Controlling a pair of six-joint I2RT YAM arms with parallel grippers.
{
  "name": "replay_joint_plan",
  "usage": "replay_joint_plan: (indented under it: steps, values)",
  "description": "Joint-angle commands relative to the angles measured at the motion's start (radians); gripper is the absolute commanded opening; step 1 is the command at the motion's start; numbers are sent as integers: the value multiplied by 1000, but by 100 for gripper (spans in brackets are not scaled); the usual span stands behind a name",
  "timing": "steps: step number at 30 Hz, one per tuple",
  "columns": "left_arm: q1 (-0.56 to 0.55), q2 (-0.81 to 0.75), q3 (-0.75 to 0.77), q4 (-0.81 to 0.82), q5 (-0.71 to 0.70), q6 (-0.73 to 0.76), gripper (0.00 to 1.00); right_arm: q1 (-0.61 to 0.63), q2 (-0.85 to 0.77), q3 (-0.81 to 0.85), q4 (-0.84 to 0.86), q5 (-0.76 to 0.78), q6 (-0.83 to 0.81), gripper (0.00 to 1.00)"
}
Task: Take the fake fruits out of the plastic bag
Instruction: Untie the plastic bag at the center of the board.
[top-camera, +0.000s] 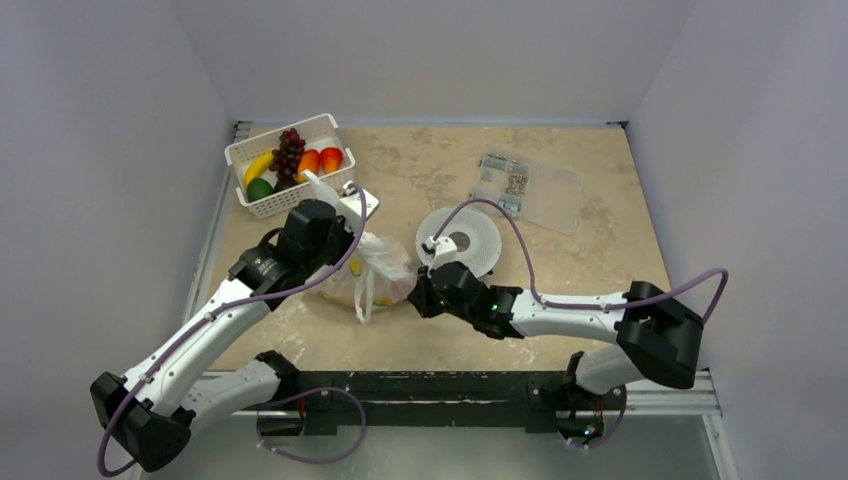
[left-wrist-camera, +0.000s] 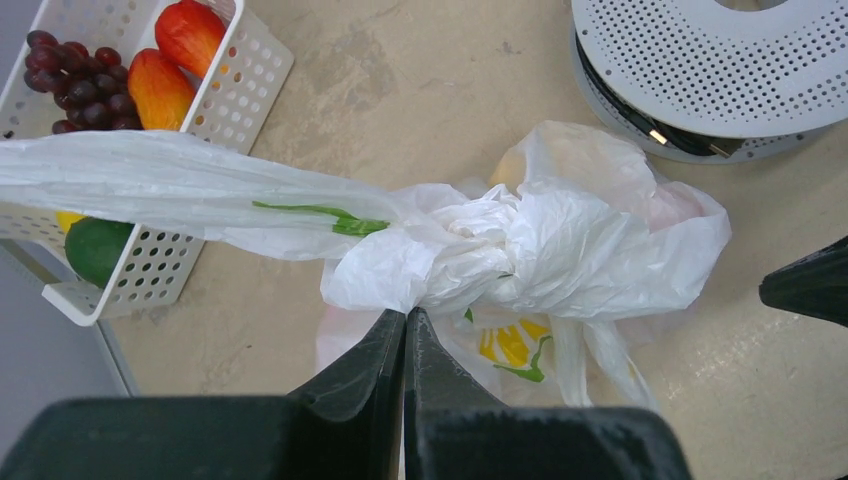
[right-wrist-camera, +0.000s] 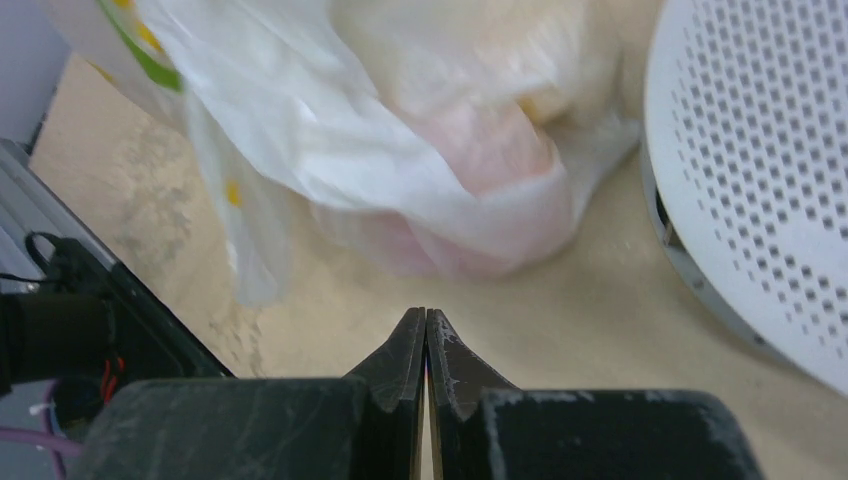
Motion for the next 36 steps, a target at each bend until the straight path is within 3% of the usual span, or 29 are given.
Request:
replay_joint_plan:
  steps: [1,7,10,13,19,21,26,31,36]
  values:
    - [1,-26,6,66,-17,25,0,4,-65,-96,49,-24,101,0]
    - [0,-20,8,57,28,26,0,4,-141,-53,0,-89,-93,0]
    - [0,-13,18,46,41,25,0,-9,-123,50,-87,-27,-119,1]
    - [0,-14,13,48,38,24,0,-80,-84,100,-89,-112,-50,25]
    - [-1,-13,10,49,47,25,0,-144,-9,208,-71,-216,193,47]
    - [-3,-8,7,57,52,27,0,-145,29,277,-103,-229,267,51]
    - [-3,4,22,44,69,23,0,-145,111,464,-373,-144,382,57]
    - [-4,-2,21,49,83,22,0,-146,129,509,-401,-83,396,73]
    - [-5,-9,22,51,85,20,0,-145,193,579,-457,-84,395,77]
